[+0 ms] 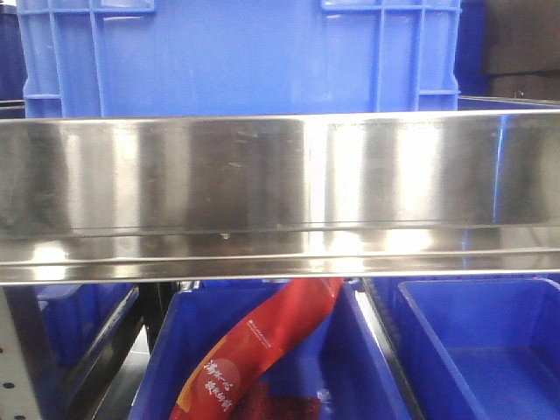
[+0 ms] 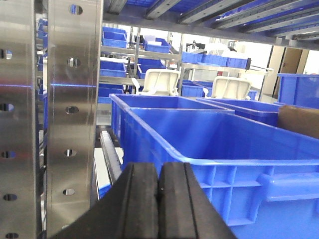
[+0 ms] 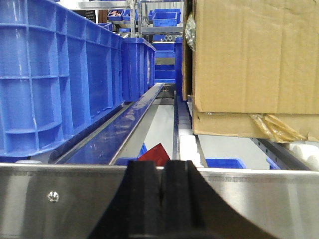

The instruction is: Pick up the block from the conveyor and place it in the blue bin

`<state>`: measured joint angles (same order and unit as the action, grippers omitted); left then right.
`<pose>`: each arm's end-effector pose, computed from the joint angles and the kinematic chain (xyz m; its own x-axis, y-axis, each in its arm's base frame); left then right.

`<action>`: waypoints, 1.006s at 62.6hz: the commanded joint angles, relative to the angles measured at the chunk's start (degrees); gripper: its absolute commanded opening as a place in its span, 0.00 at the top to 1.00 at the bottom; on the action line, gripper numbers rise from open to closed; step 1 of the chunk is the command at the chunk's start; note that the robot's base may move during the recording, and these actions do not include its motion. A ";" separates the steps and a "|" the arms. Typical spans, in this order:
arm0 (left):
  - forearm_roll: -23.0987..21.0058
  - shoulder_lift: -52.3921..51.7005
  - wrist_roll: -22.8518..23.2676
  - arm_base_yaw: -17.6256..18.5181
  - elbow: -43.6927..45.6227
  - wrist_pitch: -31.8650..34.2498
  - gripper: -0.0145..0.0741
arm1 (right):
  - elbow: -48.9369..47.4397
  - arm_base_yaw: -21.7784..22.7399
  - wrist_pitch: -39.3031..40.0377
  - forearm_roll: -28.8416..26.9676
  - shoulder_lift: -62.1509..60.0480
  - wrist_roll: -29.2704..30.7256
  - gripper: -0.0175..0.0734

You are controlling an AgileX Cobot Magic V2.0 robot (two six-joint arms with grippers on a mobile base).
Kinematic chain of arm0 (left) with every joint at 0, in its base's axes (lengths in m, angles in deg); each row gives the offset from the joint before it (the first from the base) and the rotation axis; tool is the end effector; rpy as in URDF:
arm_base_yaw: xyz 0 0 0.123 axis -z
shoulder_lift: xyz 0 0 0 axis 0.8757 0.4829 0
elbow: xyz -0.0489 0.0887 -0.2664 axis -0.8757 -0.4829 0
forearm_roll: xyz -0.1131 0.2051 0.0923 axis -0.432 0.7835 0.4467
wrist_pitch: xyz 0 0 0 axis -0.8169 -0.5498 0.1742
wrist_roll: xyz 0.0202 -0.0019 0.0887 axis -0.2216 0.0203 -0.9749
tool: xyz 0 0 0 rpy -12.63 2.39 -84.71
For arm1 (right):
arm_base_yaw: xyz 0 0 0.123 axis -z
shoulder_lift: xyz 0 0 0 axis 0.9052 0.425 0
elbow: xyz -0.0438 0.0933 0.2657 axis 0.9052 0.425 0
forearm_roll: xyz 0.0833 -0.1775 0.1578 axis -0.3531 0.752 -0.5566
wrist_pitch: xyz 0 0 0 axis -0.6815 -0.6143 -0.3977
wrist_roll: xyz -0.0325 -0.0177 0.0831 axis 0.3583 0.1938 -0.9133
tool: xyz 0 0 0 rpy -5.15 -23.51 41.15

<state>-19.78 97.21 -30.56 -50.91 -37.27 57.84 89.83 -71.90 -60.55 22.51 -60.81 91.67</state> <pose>0.0672 -0.0153 0.3686 0.0801 -0.1108 -0.9906 0.2193 0.9714 -0.0909 0.0562 0.0074 0.2092 0.0339 0.0675 -0.9971 -0.1294 0.9896 0.0626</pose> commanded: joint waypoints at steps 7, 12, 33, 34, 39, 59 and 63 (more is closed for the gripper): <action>0.56 -1.58 0.14 -0.29 -1.21 2.10 0.96 | 0.00 0.27 1.27 -0.11 -0.19 0.08 0.99; 2.75 -3.06 0.14 -0.87 -4.81 6.04 0.96 | 0.00 0.27 1.27 -0.11 -0.19 0.08 0.99; 10.35 -17.38 0.14 -10.68 -24.42 7.95 0.96 | 0.00 0.27 1.27 -0.11 -0.19 0.08 0.99; 10.35 -18.08 0.14 -11.13 -25.50 7.95 0.96 | 0.00 0.27 1.27 -0.11 -0.19 0.08 0.99; 9.93 -20.25 0.14 -13.21 -29.02 8.16 0.96 | 0.00 0.27 1.27 -0.11 -0.19 0.08 0.99; 7.31 -20.25 0.14 -12.95 -34.24 13.26 0.96 | 0.00 0.27 1.27 -0.11 -0.19 0.08 0.99; 7.31 -20.25 0.14 -12.85 -34.24 13.26 0.96 | 0.00 0.27 1.27 -0.11 -0.19 0.08 0.99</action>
<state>-12.04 77.33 -30.56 -64.22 -71.56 69.33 89.90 -71.90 -60.44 22.51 -60.81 91.67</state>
